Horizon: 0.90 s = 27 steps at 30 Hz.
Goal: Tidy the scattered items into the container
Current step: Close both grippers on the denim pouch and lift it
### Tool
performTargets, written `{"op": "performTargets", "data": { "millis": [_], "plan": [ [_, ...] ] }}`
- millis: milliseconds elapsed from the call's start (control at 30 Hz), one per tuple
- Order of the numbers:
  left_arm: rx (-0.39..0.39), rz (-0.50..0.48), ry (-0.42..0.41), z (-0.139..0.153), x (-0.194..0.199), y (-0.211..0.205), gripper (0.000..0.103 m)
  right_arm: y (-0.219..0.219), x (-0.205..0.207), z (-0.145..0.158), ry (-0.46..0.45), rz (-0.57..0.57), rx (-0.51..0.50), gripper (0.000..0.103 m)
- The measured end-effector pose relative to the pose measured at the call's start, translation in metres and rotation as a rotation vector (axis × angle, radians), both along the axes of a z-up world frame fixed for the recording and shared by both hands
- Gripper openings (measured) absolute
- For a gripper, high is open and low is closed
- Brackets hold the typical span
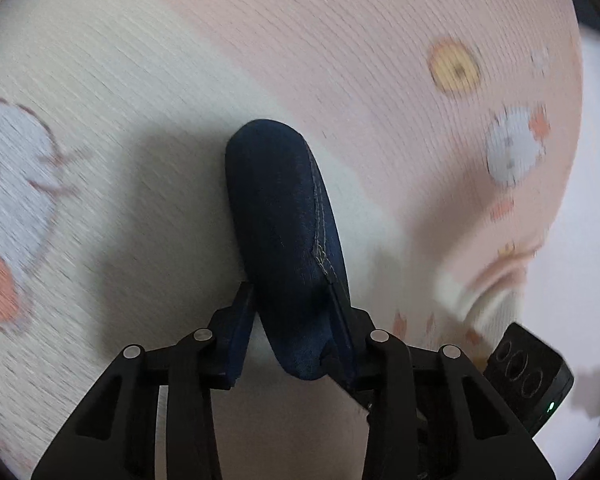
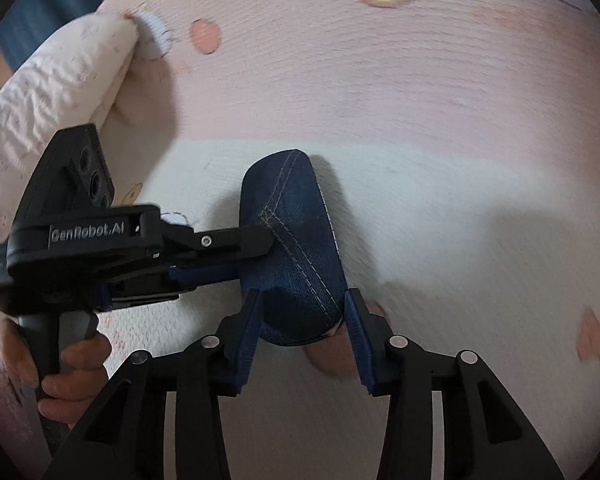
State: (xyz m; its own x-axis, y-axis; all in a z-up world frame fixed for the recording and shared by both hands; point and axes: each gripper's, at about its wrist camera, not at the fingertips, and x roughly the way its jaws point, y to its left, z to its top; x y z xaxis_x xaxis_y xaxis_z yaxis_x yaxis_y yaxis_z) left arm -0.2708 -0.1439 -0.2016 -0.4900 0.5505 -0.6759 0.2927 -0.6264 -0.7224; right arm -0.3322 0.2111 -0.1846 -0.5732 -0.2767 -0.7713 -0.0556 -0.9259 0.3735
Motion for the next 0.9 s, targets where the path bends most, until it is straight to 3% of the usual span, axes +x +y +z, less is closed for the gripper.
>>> {"op": "performTargets", "data": {
  "millis": [267,600,800,900],
  "plan": [
    [0.033,-0.165,0.006,0.005,0.008,0.075,0.038,0.033,0.063,0.015,-0.030,-0.156,0.016,0.039],
    [0.041,-0.316,-0.010,0.010,0.047,0.147,0.038,0.036,0.148,0.021,-0.065,-0.259,0.055,0.039],
    [-0.018,-0.399,-0.019,0.007,0.068,0.185,0.037,0.032,0.189,0.018,-0.095,-0.292,0.053,0.039],
    [-0.029,-0.399,-0.022,0.006,0.068,0.194,0.036,0.028,0.189,0.017,-0.093,-0.306,0.060,0.040]
  ]
}}
